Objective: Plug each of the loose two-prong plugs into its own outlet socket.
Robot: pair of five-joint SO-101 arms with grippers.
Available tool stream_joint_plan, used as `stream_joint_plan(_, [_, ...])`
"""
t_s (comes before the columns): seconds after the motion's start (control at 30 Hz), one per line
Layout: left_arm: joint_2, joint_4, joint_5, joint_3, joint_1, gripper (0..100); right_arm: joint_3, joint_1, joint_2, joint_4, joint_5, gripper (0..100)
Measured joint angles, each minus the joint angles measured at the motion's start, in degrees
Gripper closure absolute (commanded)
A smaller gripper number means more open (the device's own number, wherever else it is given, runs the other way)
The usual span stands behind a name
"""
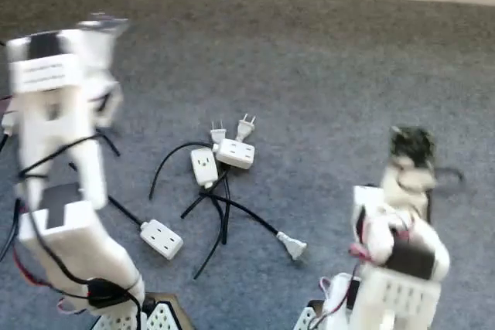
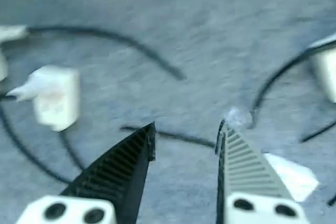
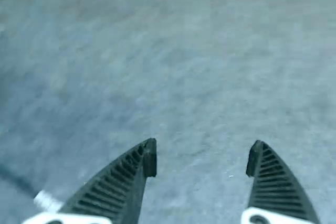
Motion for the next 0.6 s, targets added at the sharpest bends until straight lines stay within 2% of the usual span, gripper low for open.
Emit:
stream_joint_plan(0.07, [0.00,0.00,-4.92,-1.67,-6.15,80,-5.71,-5.98,10.11,3.08,1.58,72.4])
stream_joint_plan(0.17, [0.00,-0.88,-12.66,-3.52,-13.89,80,-13.45,-16.79,24.00,8.09,7.74,72.4])
stream_joint_plan(0.33, [0.00,-3.69,-22.68,-3.60,-23.56,80,-21.54,-32.44,42.02,12.13,24.70,72.4])
stream_joint_plan(0.5, [0.00,-7.82,-29.54,0.79,-29.98,80,-21.80,-42.11,47.74,12.75,43.69,72.4])
stream_joint_plan(0.6, [0.09,-12.04,-32.44,4.22,-33.14,80,-20.75,-44.22,48.09,12.57,50.99,72.4])
